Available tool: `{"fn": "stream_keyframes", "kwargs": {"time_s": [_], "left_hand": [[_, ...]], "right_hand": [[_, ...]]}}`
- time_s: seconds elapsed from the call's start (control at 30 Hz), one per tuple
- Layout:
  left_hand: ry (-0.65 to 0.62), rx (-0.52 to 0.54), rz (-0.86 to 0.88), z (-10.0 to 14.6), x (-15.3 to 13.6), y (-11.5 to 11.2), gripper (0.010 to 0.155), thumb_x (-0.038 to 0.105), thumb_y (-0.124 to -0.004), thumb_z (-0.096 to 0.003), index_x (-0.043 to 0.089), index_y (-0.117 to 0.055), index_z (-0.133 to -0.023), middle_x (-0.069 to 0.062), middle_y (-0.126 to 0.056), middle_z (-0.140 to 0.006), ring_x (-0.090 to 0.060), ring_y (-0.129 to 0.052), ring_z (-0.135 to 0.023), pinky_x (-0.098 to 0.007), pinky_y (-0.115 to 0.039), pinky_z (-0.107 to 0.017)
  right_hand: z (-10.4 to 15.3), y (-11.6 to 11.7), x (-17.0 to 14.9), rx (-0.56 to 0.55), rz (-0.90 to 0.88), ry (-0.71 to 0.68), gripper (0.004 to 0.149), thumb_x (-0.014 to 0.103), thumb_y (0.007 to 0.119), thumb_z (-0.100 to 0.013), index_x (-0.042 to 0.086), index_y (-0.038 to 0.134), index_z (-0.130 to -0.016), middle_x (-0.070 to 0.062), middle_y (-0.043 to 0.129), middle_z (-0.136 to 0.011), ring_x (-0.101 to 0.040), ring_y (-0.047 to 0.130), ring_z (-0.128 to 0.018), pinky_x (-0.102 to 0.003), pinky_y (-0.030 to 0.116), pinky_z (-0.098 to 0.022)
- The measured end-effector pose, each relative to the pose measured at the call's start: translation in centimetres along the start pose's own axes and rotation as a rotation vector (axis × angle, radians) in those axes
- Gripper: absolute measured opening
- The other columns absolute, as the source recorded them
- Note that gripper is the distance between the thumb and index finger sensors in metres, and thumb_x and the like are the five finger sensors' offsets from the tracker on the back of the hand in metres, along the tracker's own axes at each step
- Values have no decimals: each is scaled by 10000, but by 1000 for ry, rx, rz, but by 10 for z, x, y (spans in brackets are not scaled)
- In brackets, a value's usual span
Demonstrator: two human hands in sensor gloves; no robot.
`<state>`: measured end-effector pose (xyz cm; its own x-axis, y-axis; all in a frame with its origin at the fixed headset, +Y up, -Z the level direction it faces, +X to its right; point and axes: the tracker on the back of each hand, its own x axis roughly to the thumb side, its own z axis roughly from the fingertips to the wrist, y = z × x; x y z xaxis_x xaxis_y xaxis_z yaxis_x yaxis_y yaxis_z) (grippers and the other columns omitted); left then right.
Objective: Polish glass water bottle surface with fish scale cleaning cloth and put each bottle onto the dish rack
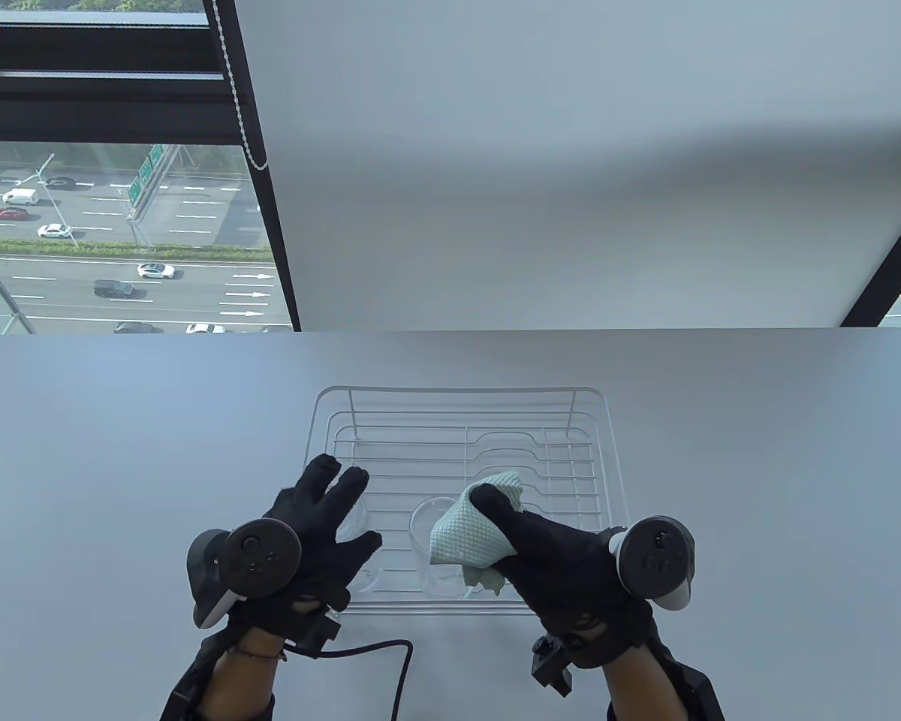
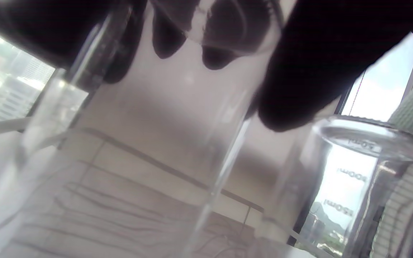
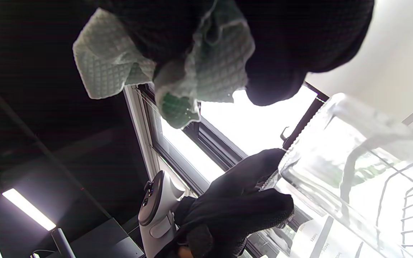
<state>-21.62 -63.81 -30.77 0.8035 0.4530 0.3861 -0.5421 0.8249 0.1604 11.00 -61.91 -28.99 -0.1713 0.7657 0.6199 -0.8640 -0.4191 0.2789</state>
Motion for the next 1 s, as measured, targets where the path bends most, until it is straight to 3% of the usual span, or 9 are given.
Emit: {"fn": "stream_keyframes", "kwargs": {"time_s": [0.3, 0.43, 0.5, 0.57, 0.63, 0.7, 0.77, 0.9, 1.0], "left_hand": [[-24, -91, 17, -2, -2, 0, 837, 541, -1013, -381, 245, -674, -1086, -161, -508, -1157, -557, -807, -772, -626, -745, -573], [-40, -108, 61, 0, -4, 8, 901, 616, -974, -385, 261, -603, -1125, -148, -451, -1190, -591, -704, -906, -695, -664, -638], [-59, -12, 116, 5, -7, 21, 885, 672, -903, -409, 274, -584, -1133, -120, -460, -1195, -579, -647, -965, -699, -634, -671], [-42, 185, 163, 14, -15, 37, 810, 648, -848, -457, 264, -601, -1126, -112, -487, -1190, -540, -563, -1035, -706, -556, -713], [17, 392, 60, 24, -25, 48, 770, 594, -833, -467, 201, -646, -1102, -122, -567, -1162, -510, -541, -1063, -671, -510, -745], [100, 368, -117, 27, -45, 47, 759, 587, -800, -486, 212, -606, -1117, -96, -534, -1183, -470, -462, -1104, -650, -436, -763], [229, 196, -197, 32, -74, 33, 754, 584, -786, -492, 239, -578, -1129, -61, -468, -1211, -430, -327, -1138, -658, -324, -765], [300, 106, -86, 47, -116, 1, 743, 567, -801, -489, 280, -575, -1136, -39, -426, -1225, -387, -235, -1142, -667, -244, -750], [349, 68, -99, 54, -129, -2, 752, 579, -783, -489, 291, -541, -1139, -34, -387, -1226, -386, -198, -1134, -671, -215, -740]], "right_hand": [[-1, 0, -2, 4, 5, 16, 577, 388, 773, -552, 495, 498, -1048, -127, 888, -787, -286, 965, -570, -485, 798, -483], [0, -4, -2, -4, 23, 20, 582, 383, 780, -550, 491, 500, -1048, -126, 889, -786, -285, 967, -570, -485, 799, -483], [1, -8, -2, -13, 26, 21, 582, 379, 784, -548, 489, 504, -1047, -127, 890, -784, -284, 968, -567, -485, 800, -481], [3, -13, -2, -30, 35, 28, 581, 376, 788, -547, 481, 513, -1048, -127, 895, -777, -283, 970, -561, -484, 803, -477], [3, -17, -4, -42, 54, 43, 585, 377, 801, -542, 465, 525, -1050, -125, 906, -756, -275, 976, -539, -479, 809, -461], [3, -19, -6, -51, 81, 71, 589, 377, 818, -536, 450, 541, -1050, -125, 917, -737, -268, 982, -517, -473, 815, -446], [5, -21, -10, -74, 135, 126, 585, 373, 820, -534, 432, 554, -1052, -126, 925, -724, -266, 987, -503, -472, 818, -436], [10, -27, -13, -131, 316, 262, 578, 363, 822, -534, 415, 568, -1051, -137, 929, -717, -277, 990, -497, -480, 818, -431], [26, -53, -16, -227, 579, 458, 636, 371, 859, -516, 419, 534, -1061, -133, 922, -747, -286, 987, -534, -487, 811, -459]]}}
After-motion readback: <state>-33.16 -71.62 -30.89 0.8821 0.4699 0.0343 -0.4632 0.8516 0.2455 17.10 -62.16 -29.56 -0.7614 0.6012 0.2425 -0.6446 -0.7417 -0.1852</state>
